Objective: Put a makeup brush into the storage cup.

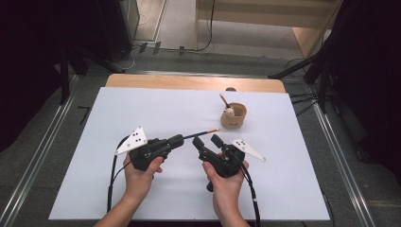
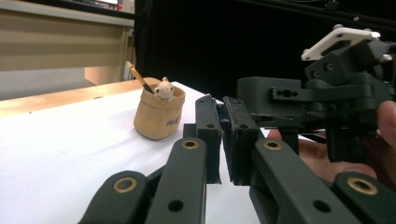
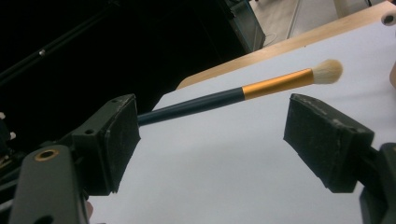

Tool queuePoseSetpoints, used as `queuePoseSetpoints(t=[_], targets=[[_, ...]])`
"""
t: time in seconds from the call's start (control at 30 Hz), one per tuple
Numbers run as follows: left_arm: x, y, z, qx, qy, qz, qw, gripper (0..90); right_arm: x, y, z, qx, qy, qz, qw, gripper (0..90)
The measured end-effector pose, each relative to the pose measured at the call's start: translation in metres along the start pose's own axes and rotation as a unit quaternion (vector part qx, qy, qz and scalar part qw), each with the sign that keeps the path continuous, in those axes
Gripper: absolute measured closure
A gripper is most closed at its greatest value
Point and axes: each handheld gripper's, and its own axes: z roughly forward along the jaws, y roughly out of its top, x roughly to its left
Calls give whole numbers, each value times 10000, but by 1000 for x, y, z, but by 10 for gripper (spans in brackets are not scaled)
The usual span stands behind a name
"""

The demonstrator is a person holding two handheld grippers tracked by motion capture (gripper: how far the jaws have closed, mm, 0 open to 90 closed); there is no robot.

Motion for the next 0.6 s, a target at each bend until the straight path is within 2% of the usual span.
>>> queuePoseSetpoints(t=[0.1, 0.47, 0.6], targets=[[-3, -2, 1, -27, 1, 61, 10000, 866, -3, 0, 1, 57, 51, 243, 9997, 200], [-11, -8, 8, 1, -118, 149, 9998, 867, -10, 3, 1, 57, 57, 584, 9983, 234], [-12, -9, 10, 25, -124, 217, 9997, 866, -13, 2, 1, 45, 73, 691, 9976, 283]])
